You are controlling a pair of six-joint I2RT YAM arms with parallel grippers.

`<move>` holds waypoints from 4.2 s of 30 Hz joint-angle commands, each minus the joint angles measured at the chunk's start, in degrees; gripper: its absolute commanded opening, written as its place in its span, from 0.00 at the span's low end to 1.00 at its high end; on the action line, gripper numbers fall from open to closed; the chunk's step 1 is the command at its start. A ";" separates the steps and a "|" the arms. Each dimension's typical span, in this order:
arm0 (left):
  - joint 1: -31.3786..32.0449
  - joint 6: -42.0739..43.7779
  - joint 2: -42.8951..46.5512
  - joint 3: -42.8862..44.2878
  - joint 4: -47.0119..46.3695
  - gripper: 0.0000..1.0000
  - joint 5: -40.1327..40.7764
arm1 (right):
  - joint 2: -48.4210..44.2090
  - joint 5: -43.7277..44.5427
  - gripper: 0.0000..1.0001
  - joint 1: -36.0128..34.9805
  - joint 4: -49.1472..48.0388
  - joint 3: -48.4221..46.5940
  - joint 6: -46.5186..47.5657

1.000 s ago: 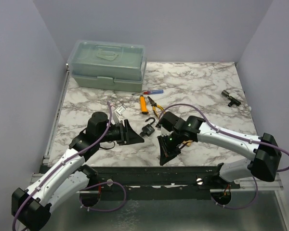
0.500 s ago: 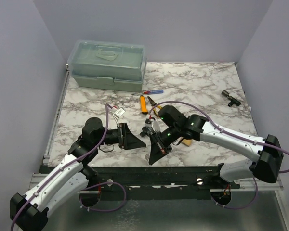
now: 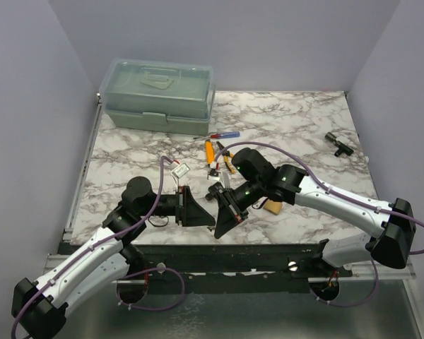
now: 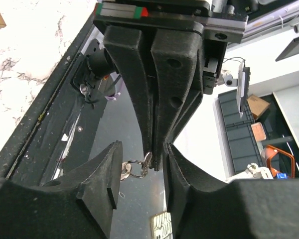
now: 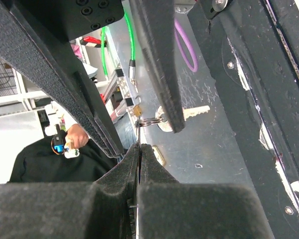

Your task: Unlock with the key

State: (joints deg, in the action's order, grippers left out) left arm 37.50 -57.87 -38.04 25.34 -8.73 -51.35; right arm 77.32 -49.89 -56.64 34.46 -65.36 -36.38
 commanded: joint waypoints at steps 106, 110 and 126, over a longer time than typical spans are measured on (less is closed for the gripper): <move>2.16 0.43 23.40 -2.76 10.80 0.59 30.34 | -6.35 13.57 0.00 1.53 8.62 -8.09 -0.02; 2.19 0.66 21.22 -3.23 4.90 0.57 24.39 | -4.02 10.02 0.00 1.53 12.84 -10.35 4.34; 2.32 -3.51 10.12 -4.44 -13.41 0.49 7.66 | -0.84 3.82 0.00 1.53 11.66 -13.78 12.94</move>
State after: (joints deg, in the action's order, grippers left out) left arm 39.51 -60.51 -27.33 21.06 -16.45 -37.98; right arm 75.55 -43.07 -55.07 46.35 -77.73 -26.00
